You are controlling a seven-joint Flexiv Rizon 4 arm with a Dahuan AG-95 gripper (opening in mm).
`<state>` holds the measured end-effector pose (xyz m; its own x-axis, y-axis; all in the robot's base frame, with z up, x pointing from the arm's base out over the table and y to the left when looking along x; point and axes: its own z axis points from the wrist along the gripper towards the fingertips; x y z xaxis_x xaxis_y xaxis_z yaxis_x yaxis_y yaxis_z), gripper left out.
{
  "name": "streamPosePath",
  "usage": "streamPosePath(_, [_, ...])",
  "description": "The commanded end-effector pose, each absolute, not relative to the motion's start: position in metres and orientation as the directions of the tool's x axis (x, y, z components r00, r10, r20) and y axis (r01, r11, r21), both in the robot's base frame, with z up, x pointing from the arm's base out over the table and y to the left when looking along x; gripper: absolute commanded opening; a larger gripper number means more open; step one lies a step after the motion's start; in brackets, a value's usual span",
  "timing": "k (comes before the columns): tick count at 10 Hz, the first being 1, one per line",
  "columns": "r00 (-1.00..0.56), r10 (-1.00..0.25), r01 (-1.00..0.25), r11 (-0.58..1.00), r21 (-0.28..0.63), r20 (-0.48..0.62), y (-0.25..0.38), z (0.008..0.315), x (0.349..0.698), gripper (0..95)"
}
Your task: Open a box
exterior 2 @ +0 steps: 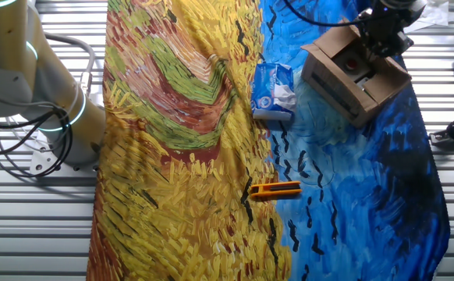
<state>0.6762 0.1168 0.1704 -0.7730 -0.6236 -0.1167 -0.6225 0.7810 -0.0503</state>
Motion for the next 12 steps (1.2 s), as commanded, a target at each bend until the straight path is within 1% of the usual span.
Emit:
streamPosePath(1, [-0.775,-0.620,-0.619,0.784,-0.046,-0.121,0.119,0.173,0.680,0.0])
streamPosePath(7, [-0.792,-0.599,-0.599,0.800,-0.036,-0.119,0.136,0.184,0.699,0.0])
streamPosePath(12, [-0.801,-0.577,-0.581,0.813,-0.024,-0.158,0.146,0.186,0.706,0.0])
